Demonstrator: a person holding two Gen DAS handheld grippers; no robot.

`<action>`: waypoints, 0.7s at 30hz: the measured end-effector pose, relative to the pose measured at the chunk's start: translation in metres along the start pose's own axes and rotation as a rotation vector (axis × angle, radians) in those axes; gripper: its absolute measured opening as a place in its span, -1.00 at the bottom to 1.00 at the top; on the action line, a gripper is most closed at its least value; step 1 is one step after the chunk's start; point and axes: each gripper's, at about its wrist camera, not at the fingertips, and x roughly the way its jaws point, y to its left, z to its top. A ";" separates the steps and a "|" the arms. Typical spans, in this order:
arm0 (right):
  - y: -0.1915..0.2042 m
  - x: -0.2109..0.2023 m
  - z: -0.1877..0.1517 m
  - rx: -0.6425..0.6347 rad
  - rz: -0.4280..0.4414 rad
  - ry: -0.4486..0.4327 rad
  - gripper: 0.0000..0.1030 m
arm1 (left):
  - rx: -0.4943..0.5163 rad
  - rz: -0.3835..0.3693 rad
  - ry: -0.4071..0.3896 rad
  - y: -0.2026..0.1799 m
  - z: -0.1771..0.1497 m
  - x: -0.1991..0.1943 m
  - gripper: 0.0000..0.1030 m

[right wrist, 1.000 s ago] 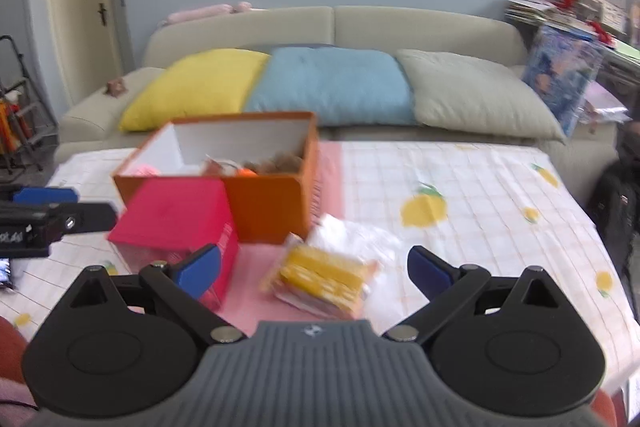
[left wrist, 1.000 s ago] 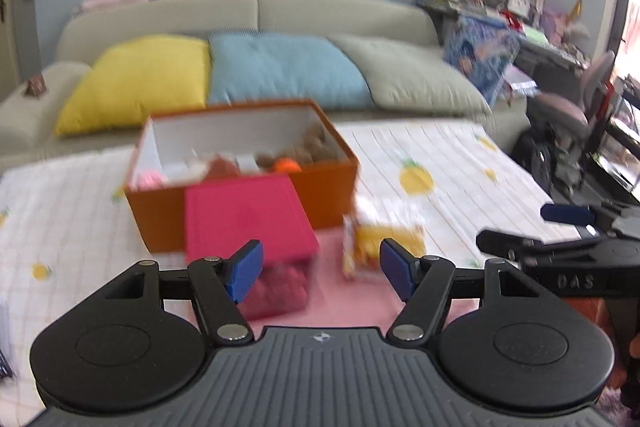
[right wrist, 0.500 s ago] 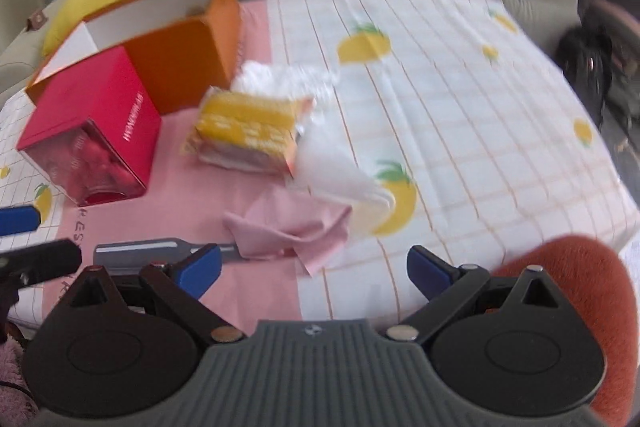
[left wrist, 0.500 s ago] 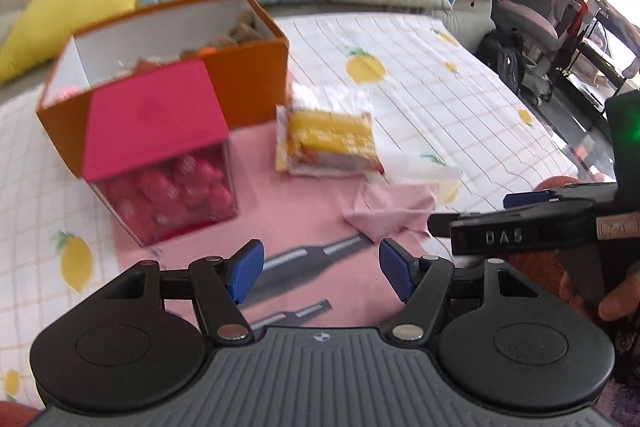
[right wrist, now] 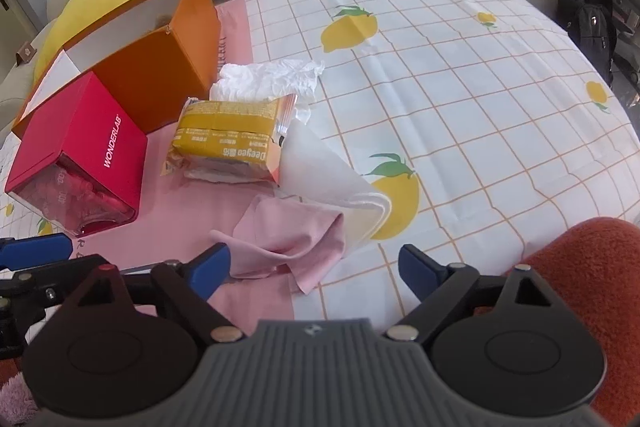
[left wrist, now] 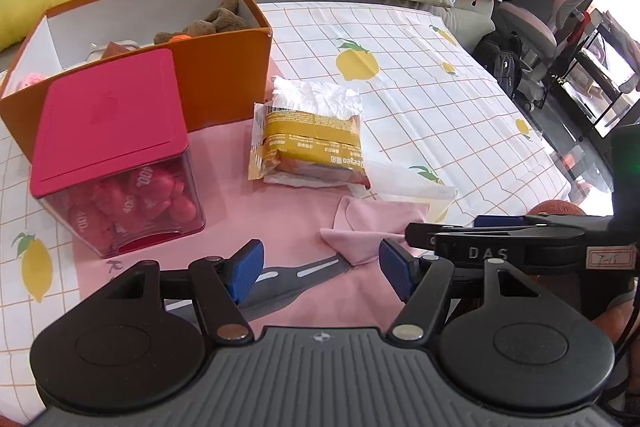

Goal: Organize soft objects
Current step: 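Move both grippers back toward the pink cloth and clear plastic, then grasp the pink cloth with the right gripper and lift it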

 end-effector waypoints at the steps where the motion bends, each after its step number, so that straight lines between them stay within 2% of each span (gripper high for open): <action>1: -0.001 0.003 0.002 0.002 0.005 0.003 0.63 | 0.001 0.001 0.003 -0.001 0.000 0.001 0.51; 5: -0.003 0.019 0.009 -0.005 0.000 0.021 0.63 | 0.004 0.004 0.022 -0.001 0.001 0.008 0.51; 9: 0.002 0.038 0.011 -0.078 -0.086 0.036 0.63 | 0.011 0.008 0.039 -0.001 0.001 0.012 0.51; 10: 0.004 0.040 0.011 -0.096 -0.084 0.036 0.62 | 0.012 0.011 0.041 -0.001 0.001 0.013 0.51; 13: 0.014 0.046 0.007 -0.176 -0.112 0.053 0.35 | -0.002 0.012 0.047 0.002 0.002 0.015 0.51; 16: 0.015 0.056 0.003 -0.199 -0.092 0.121 -0.35 | -0.017 0.009 0.053 0.005 0.002 0.017 0.51; 19: 0.012 0.055 0.004 -0.187 -0.079 0.123 -0.38 | -0.017 0.009 0.054 0.005 0.003 0.017 0.51; 21: 0.013 0.054 0.003 -0.188 -0.055 0.125 -0.66 | -0.020 0.008 0.053 0.005 0.003 0.017 0.51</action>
